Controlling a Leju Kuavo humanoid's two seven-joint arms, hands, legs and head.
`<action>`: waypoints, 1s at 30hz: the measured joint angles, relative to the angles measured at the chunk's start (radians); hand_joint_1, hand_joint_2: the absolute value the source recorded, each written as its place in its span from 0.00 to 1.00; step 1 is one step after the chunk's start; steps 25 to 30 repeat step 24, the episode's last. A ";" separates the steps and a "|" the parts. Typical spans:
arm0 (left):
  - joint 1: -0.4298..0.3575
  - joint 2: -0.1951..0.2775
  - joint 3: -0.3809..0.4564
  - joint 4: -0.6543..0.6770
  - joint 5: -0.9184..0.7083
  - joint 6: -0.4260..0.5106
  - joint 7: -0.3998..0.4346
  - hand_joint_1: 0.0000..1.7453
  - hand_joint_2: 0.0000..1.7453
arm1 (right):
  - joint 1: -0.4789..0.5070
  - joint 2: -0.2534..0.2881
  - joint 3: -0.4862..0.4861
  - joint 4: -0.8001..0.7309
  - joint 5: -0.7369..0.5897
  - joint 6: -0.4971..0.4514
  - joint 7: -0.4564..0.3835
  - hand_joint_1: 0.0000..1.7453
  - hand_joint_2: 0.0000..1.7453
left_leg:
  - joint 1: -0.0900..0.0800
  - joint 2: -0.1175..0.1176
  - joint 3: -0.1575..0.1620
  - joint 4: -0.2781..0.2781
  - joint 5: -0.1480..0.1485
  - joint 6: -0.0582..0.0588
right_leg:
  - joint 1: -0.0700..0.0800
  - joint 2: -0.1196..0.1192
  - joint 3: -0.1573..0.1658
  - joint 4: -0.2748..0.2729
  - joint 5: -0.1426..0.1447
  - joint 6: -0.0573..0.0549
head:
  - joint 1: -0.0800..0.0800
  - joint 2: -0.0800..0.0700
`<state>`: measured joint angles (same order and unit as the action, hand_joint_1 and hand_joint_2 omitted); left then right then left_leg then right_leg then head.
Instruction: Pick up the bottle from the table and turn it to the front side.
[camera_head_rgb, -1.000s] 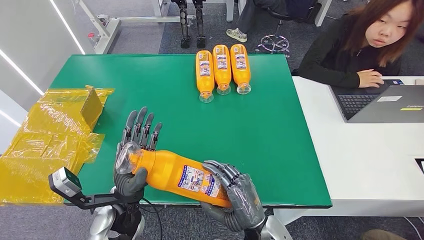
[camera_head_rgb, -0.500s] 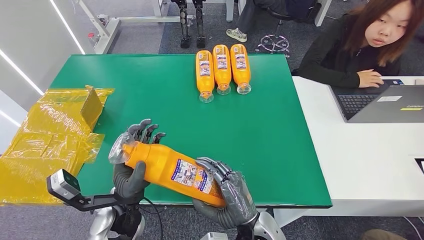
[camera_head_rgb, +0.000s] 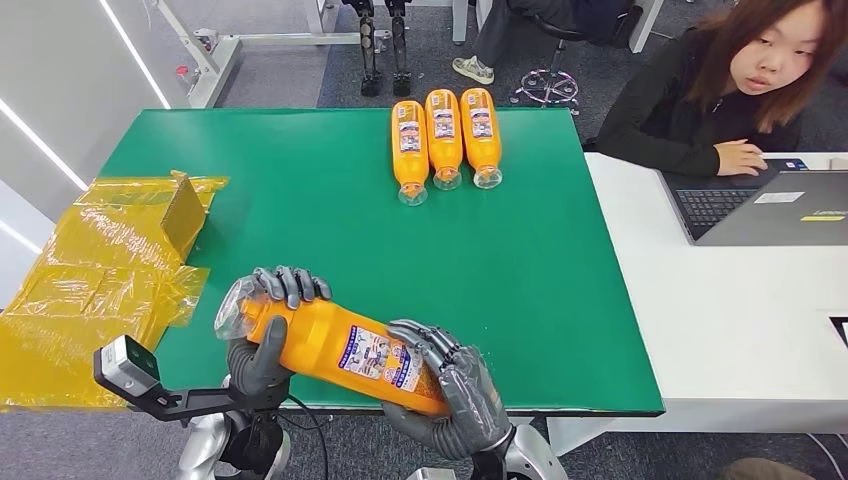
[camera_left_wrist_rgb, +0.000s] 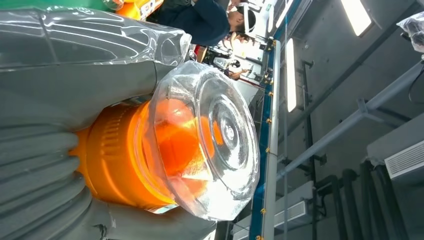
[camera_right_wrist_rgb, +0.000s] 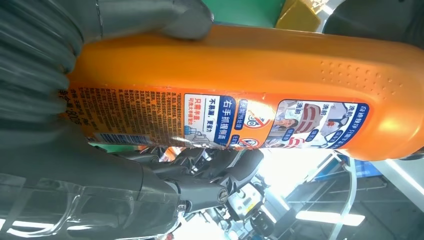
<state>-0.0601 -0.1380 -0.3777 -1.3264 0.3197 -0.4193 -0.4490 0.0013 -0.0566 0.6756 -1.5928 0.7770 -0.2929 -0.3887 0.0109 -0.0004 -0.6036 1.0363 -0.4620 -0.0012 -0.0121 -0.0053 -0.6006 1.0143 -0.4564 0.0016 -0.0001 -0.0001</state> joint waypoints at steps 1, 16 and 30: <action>0.000 0.000 0.000 0.000 0.001 -0.001 0.000 1.00 1.00 | 0.000 0.000 0.000 0.002 -0.003 -0.003 -0.003 1.00 1.00 | 0.000 0.000 0.000 0.000 0.000 0.000 | 0.000 0.000 0.000 0.000 0.000 0.000 | 0.000 0.000; -0.010 0.003 0.001 0.001 0.010 -0.003 0.000 1.00 1.00 | 0.001 -0.013 0.016 0.015 -0.025 -0.068 -0.024 0.00 1.00 | 0.000 0.000 0.000 0.000 0.000 0.000 | 0.000 0.000 0.000 0.000 0.000 0.000 | 0.000 0.000; -0.012 0.003 0.001 0.001 0.012 -0.002 0.000 1.00 1.00 | 0.000 -0.016 0.022 0.021 -0.036 -0.078 -0.022 0.00 1.00 | 0.000 0.000 0.000 0.000 0.000 0.000 | 0.000 0.000 0.000 0.000 0.000 0.000 | 0.000 0.000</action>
